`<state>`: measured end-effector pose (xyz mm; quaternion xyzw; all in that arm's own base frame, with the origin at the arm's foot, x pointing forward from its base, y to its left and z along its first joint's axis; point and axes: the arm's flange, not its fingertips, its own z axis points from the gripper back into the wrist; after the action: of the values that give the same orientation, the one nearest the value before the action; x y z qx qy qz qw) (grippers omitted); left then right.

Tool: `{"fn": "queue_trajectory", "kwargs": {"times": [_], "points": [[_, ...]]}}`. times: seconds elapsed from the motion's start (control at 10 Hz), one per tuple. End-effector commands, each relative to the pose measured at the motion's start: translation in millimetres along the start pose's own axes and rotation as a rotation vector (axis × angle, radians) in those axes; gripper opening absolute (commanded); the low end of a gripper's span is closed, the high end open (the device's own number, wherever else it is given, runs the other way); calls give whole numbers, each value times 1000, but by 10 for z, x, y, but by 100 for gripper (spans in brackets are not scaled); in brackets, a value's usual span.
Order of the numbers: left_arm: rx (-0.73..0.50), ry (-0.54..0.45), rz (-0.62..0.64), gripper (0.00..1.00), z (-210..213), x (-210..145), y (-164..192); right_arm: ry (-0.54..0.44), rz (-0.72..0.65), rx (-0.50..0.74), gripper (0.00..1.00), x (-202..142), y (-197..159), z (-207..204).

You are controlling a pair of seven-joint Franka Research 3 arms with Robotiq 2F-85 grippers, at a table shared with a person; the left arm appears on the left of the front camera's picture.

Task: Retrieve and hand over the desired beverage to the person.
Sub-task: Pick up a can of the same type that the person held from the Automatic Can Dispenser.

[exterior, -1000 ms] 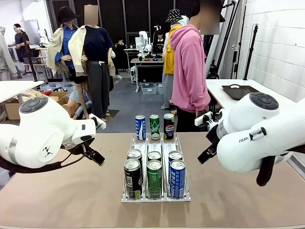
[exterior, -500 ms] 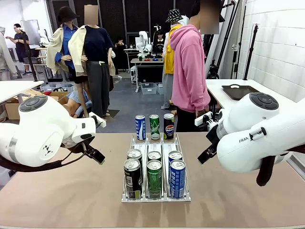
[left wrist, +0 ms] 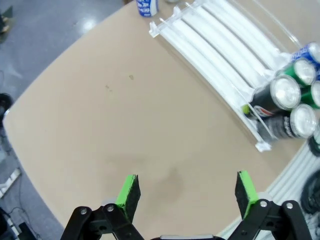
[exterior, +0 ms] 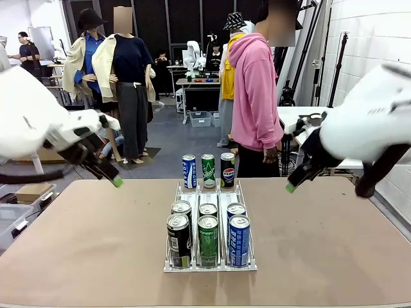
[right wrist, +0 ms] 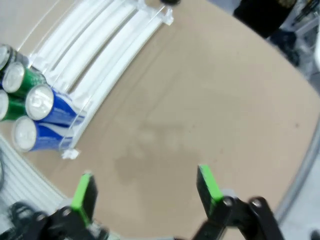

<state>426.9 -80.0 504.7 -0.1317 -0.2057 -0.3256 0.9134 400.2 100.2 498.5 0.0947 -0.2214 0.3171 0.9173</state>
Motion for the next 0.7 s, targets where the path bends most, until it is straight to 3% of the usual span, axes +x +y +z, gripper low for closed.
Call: {"fn": "queue_trajectory", "kwargs": {"times": [0.0,0.1,0.3,0.6], "points": [[-176,47,24,100,293,-12,432,11,-5,126,100,7,-296,422],[-290,20,62,100,410,-108,614,-19,-30,201,100,-33,-442,641],[-472,-131,203,100,526,-351,1038,-124,-87,422,100,-210,-804,994],[-563,-347,376,100,707,-925,1569,-327,-183,602,100,-757,-1393,1164]]}}
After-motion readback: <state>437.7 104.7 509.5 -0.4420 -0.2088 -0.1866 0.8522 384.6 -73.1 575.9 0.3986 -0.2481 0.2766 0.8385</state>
